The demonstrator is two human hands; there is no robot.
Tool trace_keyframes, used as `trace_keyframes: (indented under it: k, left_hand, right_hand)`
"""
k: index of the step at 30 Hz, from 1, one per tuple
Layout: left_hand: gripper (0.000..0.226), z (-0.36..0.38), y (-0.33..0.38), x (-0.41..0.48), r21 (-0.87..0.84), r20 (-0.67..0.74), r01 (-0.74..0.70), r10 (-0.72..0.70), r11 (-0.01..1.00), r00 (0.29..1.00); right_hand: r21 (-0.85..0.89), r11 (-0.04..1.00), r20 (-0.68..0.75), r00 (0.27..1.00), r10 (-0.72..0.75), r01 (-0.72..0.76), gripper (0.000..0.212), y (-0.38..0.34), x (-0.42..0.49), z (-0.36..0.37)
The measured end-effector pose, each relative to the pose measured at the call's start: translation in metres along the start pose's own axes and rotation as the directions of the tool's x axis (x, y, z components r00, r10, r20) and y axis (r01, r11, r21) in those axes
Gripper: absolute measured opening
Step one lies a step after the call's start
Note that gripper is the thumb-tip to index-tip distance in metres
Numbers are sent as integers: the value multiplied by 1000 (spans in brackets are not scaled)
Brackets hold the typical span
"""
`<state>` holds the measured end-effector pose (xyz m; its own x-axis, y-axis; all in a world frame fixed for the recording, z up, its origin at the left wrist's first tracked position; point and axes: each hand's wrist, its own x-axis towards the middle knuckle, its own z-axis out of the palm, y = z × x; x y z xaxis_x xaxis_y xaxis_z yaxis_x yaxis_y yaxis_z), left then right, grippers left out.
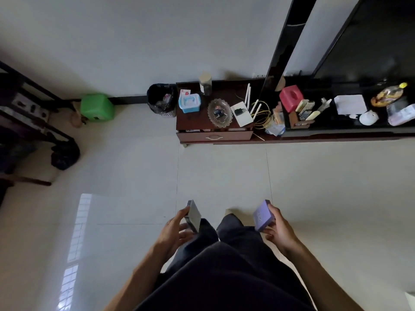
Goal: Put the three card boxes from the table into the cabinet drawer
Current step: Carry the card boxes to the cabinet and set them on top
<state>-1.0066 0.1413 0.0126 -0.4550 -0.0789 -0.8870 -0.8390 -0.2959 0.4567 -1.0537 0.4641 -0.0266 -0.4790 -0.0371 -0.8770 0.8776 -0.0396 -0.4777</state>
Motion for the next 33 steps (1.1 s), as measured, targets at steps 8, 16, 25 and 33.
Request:
trace_keyframes:
  k: [8,16,25,33]
  left_hand:
    - [39,-12,67,38,-163,-85,41,-55,986,995]
    - [43,-43,157,101,-178,-69,68,-81,982,994]
    - [35,-28,297,162,-8,14,50,-50,999,999]
    - [61,0,337,219,32,-80,-44,47,998,996]
  right_hand:
    - [-4,1000,-44,999,16,-16,53,-103,58,43]
    - [-44,998,-55,997,49,-52,79,-177,107,97]
    - [28,998,6,999,49,-49,49,-250,151,146]
    - [8,997,40,996,75,-75,57,-316,222,163]
